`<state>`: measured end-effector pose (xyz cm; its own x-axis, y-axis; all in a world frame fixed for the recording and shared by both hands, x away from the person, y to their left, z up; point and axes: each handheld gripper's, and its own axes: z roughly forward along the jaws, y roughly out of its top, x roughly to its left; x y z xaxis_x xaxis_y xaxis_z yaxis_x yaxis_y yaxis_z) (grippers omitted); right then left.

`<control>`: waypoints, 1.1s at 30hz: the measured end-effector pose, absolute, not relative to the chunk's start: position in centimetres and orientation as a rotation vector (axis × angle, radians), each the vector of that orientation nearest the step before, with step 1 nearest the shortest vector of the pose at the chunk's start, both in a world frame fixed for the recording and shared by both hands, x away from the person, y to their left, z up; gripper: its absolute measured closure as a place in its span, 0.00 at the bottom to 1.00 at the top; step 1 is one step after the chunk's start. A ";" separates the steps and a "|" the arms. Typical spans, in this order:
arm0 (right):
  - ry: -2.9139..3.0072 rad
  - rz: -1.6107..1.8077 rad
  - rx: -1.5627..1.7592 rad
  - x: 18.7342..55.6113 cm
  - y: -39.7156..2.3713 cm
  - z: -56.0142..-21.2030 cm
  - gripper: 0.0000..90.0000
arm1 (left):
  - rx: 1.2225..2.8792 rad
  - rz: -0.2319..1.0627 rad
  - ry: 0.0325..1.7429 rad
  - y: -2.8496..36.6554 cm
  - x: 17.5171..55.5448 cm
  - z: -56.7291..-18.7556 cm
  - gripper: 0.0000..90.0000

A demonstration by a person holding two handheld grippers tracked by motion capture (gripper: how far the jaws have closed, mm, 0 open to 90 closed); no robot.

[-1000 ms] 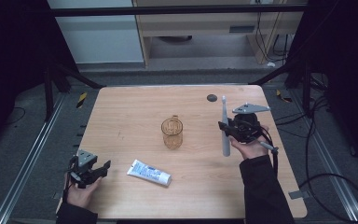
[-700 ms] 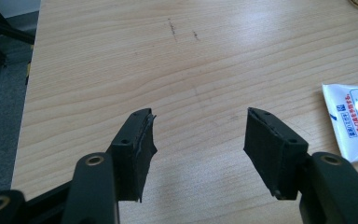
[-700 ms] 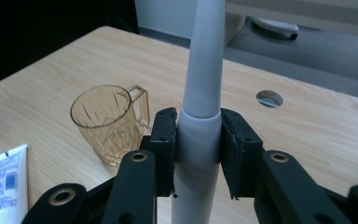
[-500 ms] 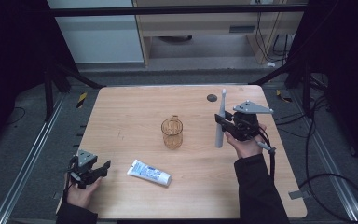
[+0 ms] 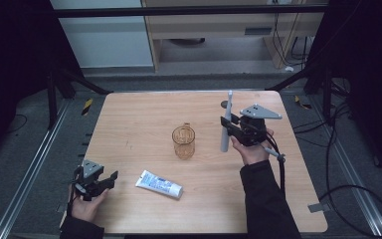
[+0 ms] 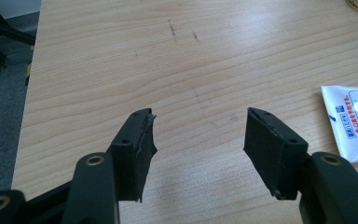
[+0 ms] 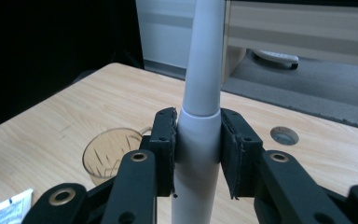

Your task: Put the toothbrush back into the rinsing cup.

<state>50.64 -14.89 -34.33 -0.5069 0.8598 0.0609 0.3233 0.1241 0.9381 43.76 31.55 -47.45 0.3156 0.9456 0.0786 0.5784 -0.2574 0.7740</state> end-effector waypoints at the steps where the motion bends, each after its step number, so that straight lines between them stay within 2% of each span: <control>1: 1.899 1.380 1.139 50.6 -14.9 -34.3 0.76 | 1.942 0.733 1.345 31.5 43.8 -47.4 0.46; 33: 1.748 1.555 1.058 52.3 -9.7 -32.7 0.76 | 1.936 0.735 1.341 31.6 43.7 -47.4 0.46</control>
<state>52.30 -9.66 -32.71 -0.5274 0.8449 0.0895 0.1872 0.0128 0.9822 43.75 31.57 -47.41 0.3156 0.9458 0.0764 0.5737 -0.2543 0.7786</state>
